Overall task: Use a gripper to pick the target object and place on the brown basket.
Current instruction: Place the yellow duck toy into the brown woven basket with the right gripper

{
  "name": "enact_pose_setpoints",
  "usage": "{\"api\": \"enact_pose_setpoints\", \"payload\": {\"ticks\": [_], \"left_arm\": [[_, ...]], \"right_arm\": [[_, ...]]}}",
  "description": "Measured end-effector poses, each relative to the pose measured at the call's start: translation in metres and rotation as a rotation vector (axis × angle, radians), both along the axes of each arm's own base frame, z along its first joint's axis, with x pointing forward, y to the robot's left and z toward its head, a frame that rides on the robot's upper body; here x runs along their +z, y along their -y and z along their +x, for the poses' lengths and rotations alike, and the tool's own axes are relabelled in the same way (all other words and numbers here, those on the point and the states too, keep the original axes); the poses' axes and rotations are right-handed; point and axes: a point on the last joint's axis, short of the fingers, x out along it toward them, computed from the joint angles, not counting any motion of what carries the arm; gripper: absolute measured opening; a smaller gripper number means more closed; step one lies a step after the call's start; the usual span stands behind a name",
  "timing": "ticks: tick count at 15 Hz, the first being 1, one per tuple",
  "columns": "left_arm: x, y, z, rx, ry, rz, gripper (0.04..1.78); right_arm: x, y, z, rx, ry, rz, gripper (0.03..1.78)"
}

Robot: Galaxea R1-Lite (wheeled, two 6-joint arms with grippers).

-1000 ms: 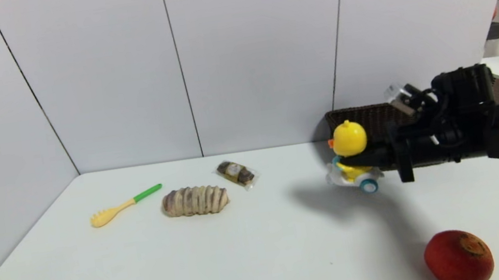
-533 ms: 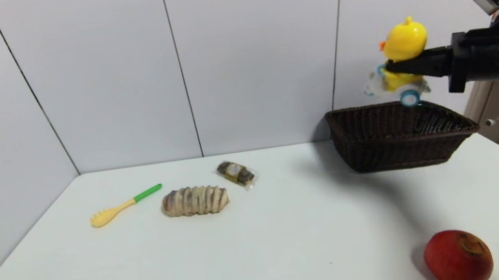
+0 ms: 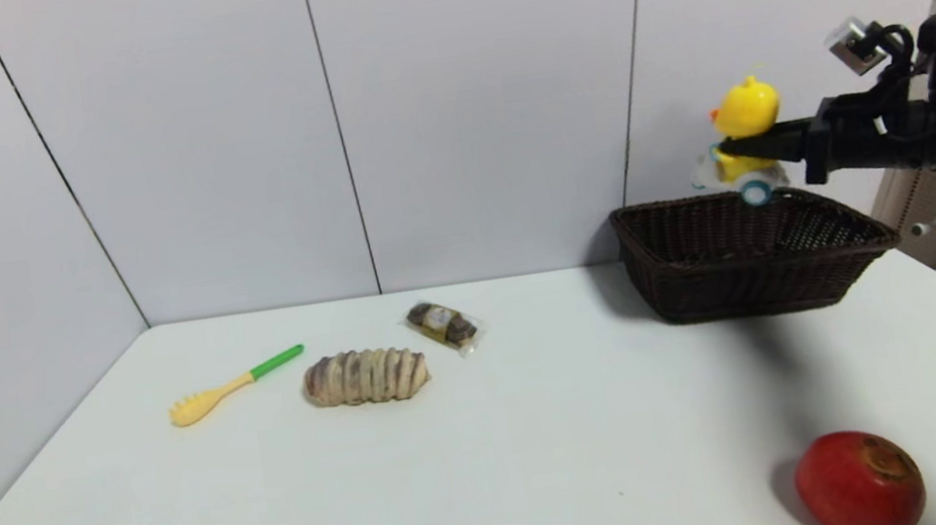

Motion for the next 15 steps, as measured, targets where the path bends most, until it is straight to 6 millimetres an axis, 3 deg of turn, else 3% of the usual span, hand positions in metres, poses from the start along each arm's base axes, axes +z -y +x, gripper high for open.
{"api": "enact_pose_setpoints", "payload": {"ticks": [4, 6, 9, 12, 15], "left_arm": [[0.0, 0.0, 0.0, 0.0, 0.0, 0.0, 1.69], [0.0, 0.0, 0.0, 0.0, 0.0, -0.001, 1.69], [0.0, 0.0, 0.0, 0.0, 0.0, 0.0, 1.69], [0.0, 0.0, 0.0, 0.0, 0.0, 0.0, 1.69], [0.0, 0.0, 0.0, 0.0, 0.0, 0.0, 1.69]], "right_arm": [[-0.037, 0.008, 0.044, 0.003, -0.016, -0.016, 0.39], [-0.056, 0.01, 0.055, 0.005, -0.053, -0.011, 0.39], [-0.072, 0.011, 0.061, 0.004, -0.082, -0.005, 0.72], [-0.065, 0.01, 0.059, 0.006, -0.076, -0.002, 1.04], [-0.041, 0.009, 0.049, 0.006, -0.056, -0.001, 1.25]]}}
